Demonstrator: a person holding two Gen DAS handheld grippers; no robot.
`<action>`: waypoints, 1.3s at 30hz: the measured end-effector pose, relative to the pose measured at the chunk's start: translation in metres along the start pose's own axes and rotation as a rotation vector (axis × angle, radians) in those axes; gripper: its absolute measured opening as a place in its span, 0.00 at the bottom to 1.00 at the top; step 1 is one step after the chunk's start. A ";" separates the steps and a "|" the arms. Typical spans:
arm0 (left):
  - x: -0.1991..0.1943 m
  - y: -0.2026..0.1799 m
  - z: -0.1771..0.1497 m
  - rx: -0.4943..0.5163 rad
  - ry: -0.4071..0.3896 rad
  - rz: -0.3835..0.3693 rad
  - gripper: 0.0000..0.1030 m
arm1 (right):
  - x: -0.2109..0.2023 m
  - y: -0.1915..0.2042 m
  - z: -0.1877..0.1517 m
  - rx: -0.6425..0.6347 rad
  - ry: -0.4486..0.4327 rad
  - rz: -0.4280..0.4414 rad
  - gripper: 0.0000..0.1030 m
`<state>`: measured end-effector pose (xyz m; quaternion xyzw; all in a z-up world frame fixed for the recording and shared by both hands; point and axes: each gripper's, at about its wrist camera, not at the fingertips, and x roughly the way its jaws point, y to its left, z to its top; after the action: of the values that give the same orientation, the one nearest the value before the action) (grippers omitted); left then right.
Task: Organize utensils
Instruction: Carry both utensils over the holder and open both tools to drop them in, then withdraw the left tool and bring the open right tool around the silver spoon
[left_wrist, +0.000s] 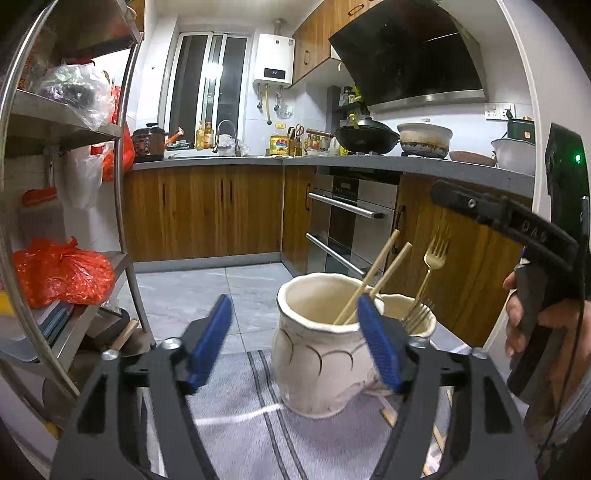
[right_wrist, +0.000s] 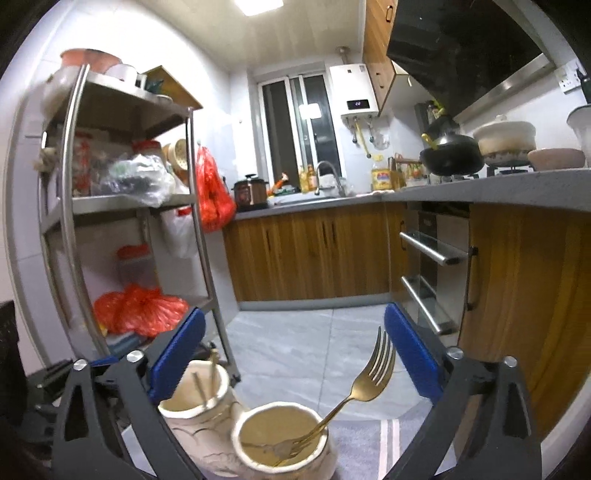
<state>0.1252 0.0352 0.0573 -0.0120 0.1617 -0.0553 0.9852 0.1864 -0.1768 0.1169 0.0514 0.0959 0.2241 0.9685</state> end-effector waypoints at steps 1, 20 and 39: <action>-0.003 -0.001 0.000 0.000 0.001 0.002 0.78 | -0.002 0.001 0.001 -0.005 0.006 -0.003 0.95; -0.044 -0.021 -0.026 0.007 0.067 -0.001 0.94 | -0.066 -0.009 -0.035 -0.013 0.103 -0.161 0.95; -0.037 -0.054 -0.067 0.045 0.161 -0.063 0.94 | -0.034 -0.057 -0.093 0.066 0.443 -0.330 0.95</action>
<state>0.0638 -0.0151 0.0082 0.0097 0.2385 -0.0905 0.9669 0.1616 -0.2378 0.0230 0.0163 0.3198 0.0661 0.9450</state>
